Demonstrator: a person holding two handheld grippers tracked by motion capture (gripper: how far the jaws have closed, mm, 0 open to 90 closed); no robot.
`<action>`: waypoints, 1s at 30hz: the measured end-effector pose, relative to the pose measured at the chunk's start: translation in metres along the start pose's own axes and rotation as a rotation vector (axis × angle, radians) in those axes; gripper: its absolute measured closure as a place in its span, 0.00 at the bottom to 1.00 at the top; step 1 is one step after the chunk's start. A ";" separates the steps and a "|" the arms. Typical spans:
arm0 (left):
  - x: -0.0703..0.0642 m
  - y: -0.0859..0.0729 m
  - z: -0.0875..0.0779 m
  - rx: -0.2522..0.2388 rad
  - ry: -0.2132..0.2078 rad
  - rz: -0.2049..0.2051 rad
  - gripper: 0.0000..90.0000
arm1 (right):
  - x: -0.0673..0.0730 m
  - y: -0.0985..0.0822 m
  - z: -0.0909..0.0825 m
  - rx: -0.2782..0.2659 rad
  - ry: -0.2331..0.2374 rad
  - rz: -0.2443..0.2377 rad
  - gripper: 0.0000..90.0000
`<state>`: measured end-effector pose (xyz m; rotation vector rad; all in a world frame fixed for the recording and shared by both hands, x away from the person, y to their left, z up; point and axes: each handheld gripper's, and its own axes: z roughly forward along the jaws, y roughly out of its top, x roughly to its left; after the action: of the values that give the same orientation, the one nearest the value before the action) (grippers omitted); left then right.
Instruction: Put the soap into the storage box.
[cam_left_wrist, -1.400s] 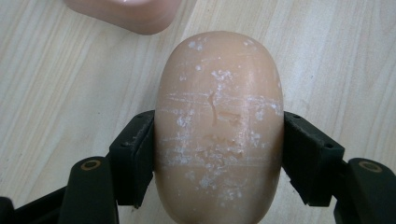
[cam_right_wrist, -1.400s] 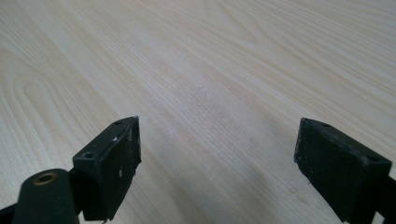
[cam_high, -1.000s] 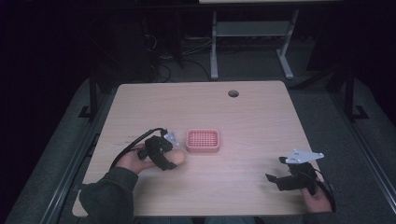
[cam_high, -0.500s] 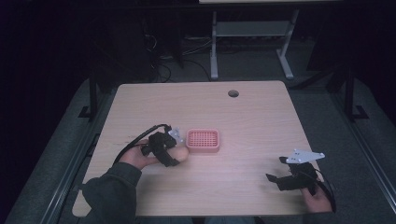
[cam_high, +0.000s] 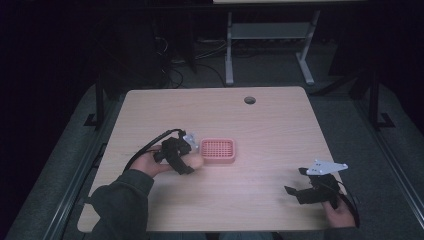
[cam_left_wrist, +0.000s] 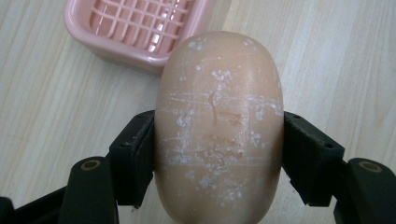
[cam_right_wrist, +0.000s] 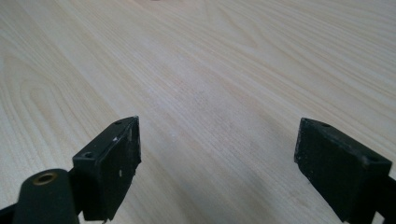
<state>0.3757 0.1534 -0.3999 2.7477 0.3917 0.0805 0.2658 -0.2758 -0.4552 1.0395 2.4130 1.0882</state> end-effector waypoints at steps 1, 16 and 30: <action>0.000 0.001 0.000 0.007 0.002 0.002 0.36 | 0.000 0.000 0.000 -0.001 0.000 0.004 0.16; 0.007 0.015 0.000 0.013 0.005 0.015 0.36 | 0.000 0.001 0.000 -0.005 0.002 0.002 0.16; 0.016 0.030 -0.002 0.017 0.010 0.024 0.36 | -0.001 0.000 -0.001 -0.011 0.001 0.006 0.16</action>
<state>0.3985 0.1317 -0.3872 2.7706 0.3633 0.0977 0.2659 -0.2771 -0.4546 1.0436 2.4036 1.1027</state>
